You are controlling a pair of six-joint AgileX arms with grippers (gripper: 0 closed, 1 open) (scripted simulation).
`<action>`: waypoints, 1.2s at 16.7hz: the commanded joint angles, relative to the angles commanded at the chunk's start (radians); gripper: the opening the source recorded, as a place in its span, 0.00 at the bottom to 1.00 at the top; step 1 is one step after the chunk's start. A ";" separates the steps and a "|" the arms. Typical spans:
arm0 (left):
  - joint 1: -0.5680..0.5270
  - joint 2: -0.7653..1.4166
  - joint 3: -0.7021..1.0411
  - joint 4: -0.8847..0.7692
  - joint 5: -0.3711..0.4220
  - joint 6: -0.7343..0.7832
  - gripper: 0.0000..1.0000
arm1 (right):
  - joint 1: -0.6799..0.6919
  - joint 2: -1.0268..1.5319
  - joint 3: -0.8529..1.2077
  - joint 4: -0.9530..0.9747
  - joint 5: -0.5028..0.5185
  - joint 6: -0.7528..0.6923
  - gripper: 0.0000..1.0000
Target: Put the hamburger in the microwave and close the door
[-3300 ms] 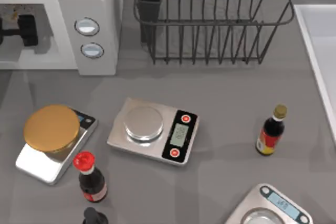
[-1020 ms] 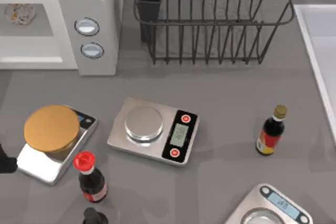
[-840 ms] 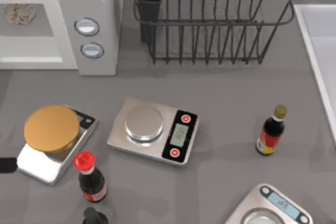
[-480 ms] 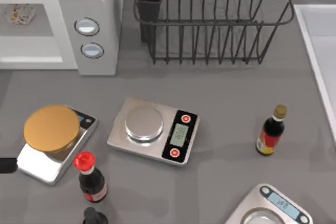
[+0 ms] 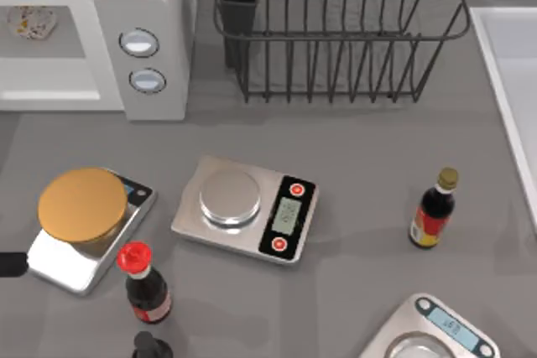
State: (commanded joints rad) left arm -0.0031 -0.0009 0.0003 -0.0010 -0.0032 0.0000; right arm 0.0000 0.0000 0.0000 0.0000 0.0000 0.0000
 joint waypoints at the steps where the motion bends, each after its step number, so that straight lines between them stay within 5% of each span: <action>1: -0.013 -0.005 0.000 -0.004 -0.013 0.000 0.00 | 0.000 0.000 0.000 0.000 0.000 0.000 1.00; 9: -0.216 -0.077 -0.003 -0.073 -0.216 -0.001 0.00 | 0.000 0.000 0.000 0.000 0.000 0.000 1.00; 20: -0.236 -0.114 0.012 -0.127 -0.237 -0.002 0.00 | 0.000 0.000 0.000 0.000 0.000 0.000 1.00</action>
State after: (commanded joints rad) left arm -0.2396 -0.1148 0.0120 -0.1276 -0.2400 -0.0025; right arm 0.0000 0.0000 0.0000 0.0000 0.0000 0.0000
